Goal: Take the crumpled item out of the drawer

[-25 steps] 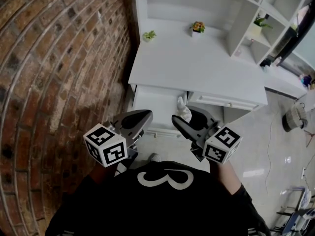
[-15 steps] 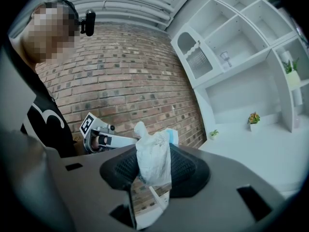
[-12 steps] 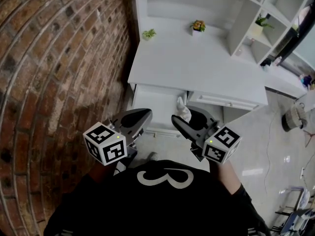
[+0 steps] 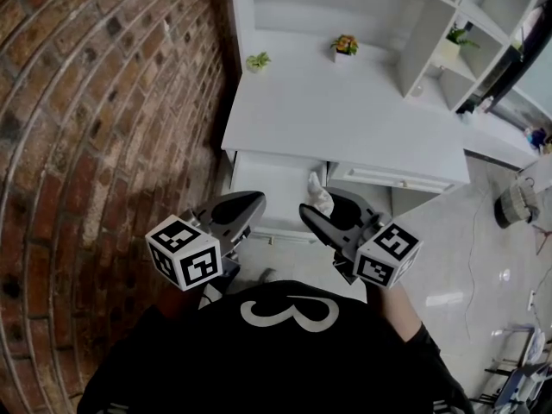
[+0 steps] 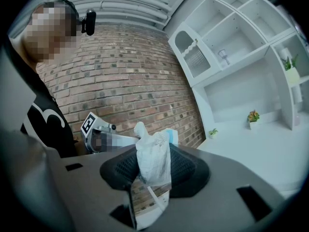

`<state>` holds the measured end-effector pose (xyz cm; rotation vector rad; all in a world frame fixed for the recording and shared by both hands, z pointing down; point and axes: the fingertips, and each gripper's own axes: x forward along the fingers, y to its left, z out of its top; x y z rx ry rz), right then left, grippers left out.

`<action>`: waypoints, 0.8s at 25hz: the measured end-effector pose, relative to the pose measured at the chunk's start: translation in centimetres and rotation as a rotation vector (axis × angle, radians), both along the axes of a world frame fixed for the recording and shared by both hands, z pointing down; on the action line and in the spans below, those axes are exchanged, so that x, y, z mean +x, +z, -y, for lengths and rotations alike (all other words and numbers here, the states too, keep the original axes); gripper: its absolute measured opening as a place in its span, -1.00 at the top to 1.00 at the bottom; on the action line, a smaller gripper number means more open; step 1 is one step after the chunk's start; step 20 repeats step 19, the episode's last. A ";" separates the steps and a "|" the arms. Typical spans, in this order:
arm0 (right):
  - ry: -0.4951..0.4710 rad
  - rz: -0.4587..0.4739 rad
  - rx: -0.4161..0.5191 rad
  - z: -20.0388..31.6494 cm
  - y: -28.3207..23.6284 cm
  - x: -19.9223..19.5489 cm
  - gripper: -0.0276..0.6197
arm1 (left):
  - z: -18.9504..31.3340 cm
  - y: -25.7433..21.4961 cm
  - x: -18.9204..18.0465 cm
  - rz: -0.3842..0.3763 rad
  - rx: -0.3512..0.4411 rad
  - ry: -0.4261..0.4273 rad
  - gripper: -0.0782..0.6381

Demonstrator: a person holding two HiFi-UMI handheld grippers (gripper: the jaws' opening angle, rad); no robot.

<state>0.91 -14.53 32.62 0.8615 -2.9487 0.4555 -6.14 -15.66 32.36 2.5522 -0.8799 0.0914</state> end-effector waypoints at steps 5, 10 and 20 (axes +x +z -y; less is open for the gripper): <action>0.007 0.003 -0.002 0.4 0.2 0.2 0.42 | 0.6 0.2 0.4 0.003 -0.005 0.013 0.77; 0.014 0.009 -0.007 0.9 0.4 0.6 0.42 | 1.2 0.6 0.7 0.008 -0.017 0.022 0.77; 0.025 0.011 0.002 2.1 0.2 0.9 0.52 | 2.5 1.0 1.0 0.013 -0.027 0.032 0.77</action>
